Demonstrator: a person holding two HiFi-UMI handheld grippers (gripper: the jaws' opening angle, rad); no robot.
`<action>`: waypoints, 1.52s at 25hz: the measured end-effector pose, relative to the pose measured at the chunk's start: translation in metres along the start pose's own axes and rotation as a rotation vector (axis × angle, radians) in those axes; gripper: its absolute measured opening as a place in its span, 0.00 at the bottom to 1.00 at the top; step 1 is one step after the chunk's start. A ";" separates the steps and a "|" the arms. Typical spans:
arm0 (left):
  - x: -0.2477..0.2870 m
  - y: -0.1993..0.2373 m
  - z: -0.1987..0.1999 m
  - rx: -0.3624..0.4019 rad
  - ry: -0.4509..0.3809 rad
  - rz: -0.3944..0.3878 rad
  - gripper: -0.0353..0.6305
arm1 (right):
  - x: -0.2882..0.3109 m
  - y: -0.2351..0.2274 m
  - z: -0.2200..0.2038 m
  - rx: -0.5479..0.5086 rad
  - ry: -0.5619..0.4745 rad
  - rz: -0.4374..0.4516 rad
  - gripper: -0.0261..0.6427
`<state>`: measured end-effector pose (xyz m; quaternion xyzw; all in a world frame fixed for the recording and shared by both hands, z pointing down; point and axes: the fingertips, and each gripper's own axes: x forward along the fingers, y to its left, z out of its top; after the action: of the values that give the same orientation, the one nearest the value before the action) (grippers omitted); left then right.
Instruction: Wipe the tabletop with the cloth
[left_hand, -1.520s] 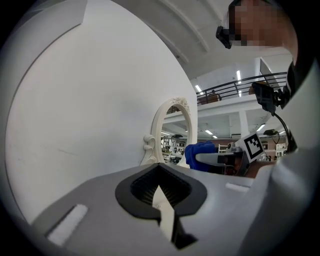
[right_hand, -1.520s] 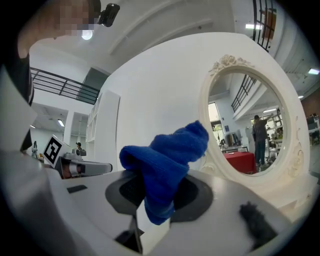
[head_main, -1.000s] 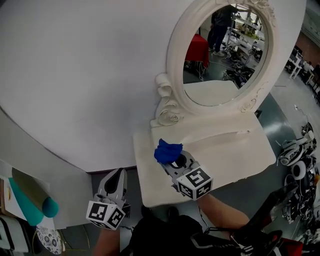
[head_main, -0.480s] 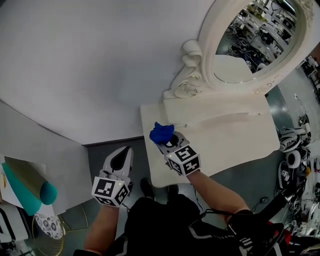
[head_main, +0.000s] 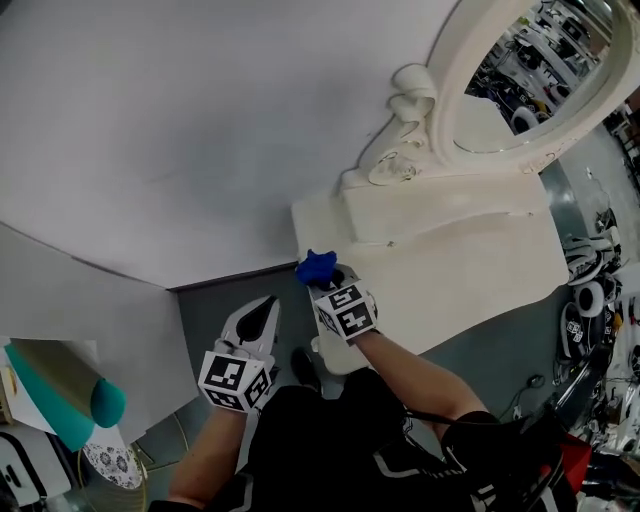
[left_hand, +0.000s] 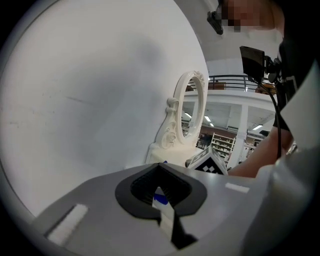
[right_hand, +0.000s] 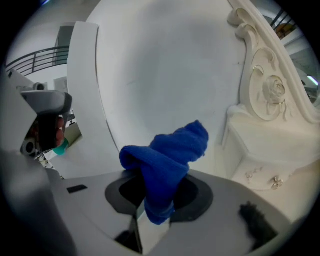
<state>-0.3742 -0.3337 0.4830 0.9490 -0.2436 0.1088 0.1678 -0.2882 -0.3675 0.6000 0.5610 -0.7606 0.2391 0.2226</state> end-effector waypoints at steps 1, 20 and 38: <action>0.001 0.002 -0.003 0.003 0.010 -0.009 0.07 | 0.007 -0.002 -0.003 0.007 0.012 -0.013 0.22; 0.047 -0.035 -0.001 -0.009 0.043 0.021 0.07 | 0.005 -0.067 -0.040 0.027 0.108 -0.018 0.22; 0.091 -0.090 -0.001 -0.034 0.039 0.113 0.07 | -0.065 -0.169 -0.083 0.061 0.118 -0.057 0.22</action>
<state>-0.2516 -0.2976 0.4856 0.9285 -0.2952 0.1326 0.1822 -0.1021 -0.3114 0.6447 0.5739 -0.7222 0.2885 0.2566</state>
